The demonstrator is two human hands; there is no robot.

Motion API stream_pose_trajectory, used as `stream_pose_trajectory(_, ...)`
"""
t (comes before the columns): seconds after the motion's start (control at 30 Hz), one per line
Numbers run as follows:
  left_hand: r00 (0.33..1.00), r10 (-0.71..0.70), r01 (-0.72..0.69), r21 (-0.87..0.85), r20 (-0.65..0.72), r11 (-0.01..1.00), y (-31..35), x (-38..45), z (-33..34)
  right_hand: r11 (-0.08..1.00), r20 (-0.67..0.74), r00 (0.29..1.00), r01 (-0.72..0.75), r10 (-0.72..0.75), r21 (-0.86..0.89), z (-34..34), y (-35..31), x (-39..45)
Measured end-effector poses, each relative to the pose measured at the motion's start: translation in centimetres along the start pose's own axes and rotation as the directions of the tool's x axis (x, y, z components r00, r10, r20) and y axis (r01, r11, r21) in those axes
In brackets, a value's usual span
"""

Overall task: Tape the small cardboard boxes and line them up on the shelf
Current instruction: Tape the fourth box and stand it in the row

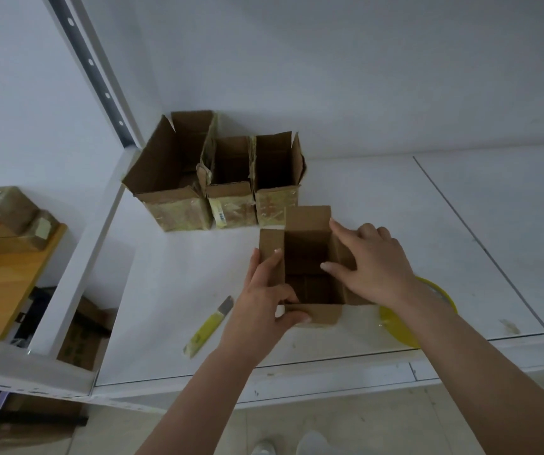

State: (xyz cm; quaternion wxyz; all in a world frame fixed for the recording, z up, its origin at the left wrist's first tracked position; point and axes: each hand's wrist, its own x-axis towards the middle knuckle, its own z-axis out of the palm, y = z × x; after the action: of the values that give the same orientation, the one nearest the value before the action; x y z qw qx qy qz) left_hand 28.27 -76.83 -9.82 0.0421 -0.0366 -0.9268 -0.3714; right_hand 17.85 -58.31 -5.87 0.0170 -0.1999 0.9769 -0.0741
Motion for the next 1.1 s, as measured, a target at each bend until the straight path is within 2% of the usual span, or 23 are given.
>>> stream_pose_trajectory(0.07,1.0,0.028,-0.028,-0.006,-0.003,1.0,0.0,0.9,-0.3,0.988,-0.198,0.969,0.155,-0.15,0.012,-0.8,-0.3,-1.2)
stream_pose_trajectory(0.1,0.999,0.049,-0.049,0.002,0.004,0.999,0.1,1.5,-0.4,0.973,-0.231,0.95,0.226,-0.209,0.05,-1.0,-0.6,-1.7)
stream_pose_trajectory(0.17,0.996,0.075,-0.076,0.036,0.038,0.996,0.6,2.9,-0.6,0.953,-0.121,0.957,0.279,-0.265,0.117,-1.1,-0.9,-2.6)
stream_pose_trajectory(0.23,0.995,0.082,-0.083,0.011,0.062,0.996,1.4,4.3,-0.7,0.962,0.022,0.966,0.255,-0.258,0.096,-0.3,-0.9,-3.0)
stream_pose_trajectory(0.27,0.993,0.097,-0.096,-0.018,0.062,0.995,1.8,4.9,-0.7,0.97,0.045,0.971,0.233,-0.237,0.069,0.1,-0.7,-3.1)
stream_pose_trajectory(0.4,0.985,0.172,-0.173,-0.114,-0.02,0.978,2.7,6.6,-1.1,0.985,-0.083,0.989,0.13,-0.122,0.109,0.6,0.3,-2.8)
stream_pose_trajectory(0.47,0.984,0.154,-0.165,-0.145,-0.085,0.976,2.7,6.6,-1.5,0.986,-0.133,0.99,0.066,-0.046,0.151,0.3,0.8,-2.0)
stream_pose_trajectory(0.7,0.989,-0.001,-0.016,-0.12,-0.147,0.993,0.4,5.5,-2.7,0.983,-0.088,0.986,-0.131,0.142,0.127,-0.6,2.4,2.0)
stream_pose_trajectory(0.8,0.984,-0.013,0.005,-0.045,-0.177,0.999,0.0,5.5,-3.5,0.97,-0.073,0.976,-0.192,0.204,0.148,-0.4,3.1,2.7)
stream_pose_trajectory(0.9,0.982,0.038,-0.026,0.067,-0.186,0.997,0.3,6.7,-4.4,0.964,-0.032,0.976,-0.208,0.216,0.163,-0.5,3.3,3.3)
stream_pose_trajectory(1.0,0.973,0.12,-0.077,0.213,-0.197,0.974,1.1,10.0,-5.2,0.961,-0.001,0.978,-0.203,0.207,0.189,-0.6,3.4,3.5)
stream_pose_trajectory(1.1,0.971,0.129,-0.045,0.374,-0.203,0.926,2.0,14.6,-5.2,0.951,0.022,0.977,-0.212,0.213,0.226,-0.4,3.7,3.2)
